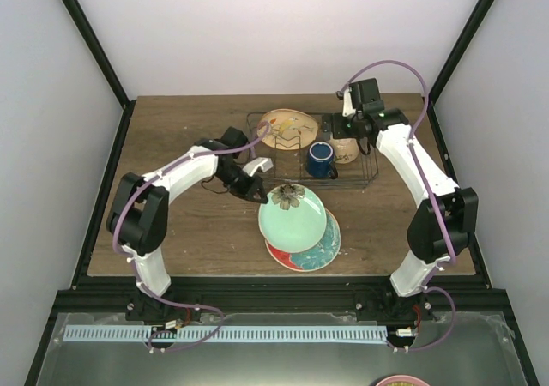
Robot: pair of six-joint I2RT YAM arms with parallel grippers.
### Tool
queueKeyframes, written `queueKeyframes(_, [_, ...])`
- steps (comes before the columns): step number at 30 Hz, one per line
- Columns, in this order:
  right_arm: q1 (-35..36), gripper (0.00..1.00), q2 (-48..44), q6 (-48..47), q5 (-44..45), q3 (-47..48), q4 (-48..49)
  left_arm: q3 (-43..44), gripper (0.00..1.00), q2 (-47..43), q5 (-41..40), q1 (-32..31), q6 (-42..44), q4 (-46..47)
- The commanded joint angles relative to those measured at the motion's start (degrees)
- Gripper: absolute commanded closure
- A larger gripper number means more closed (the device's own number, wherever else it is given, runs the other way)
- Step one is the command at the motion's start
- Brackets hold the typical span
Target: Load the mixed dishes into the dish rack
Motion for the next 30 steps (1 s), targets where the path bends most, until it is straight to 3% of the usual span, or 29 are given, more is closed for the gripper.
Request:
queueKeyframes(1, [-0.91, 0.00, -0.12, 0.24, -7.07, 2.67, 0.62, 3.18, 1.00, -4.64, 1.32, 3.15, 1.13, -0.98])
queueKeyframes(11, [-1.55, 0.00, -1.17, -4.59, -41.38, -2.07, 3.70, 6.05, 1.00, -8.54, 2.91, 9.29, 0.63, -0.57])
queueKeyframes(14, [-1.54, 0.08, -0.79, -7.27, -48.63, -3.89, 2.91, 6.83, 1.00, -9.43, 3.62, 9.48, 0.31, -0.33])
queueKeyframes(19, [-1.08, 0.14, 1.49, -11.43, -50.20, -4.44, -2.04, 8.70, 1.00, -9.92, 3.55, 10.13, -0.17, 0.01])
queueKeyframes(30, [-0.20, 0.11, 3.62, -16.24, -50.99, -8.29, -2.74, 12.44, 1.00, -10.32, 4.60, 13.39, -0.21, 0.21])
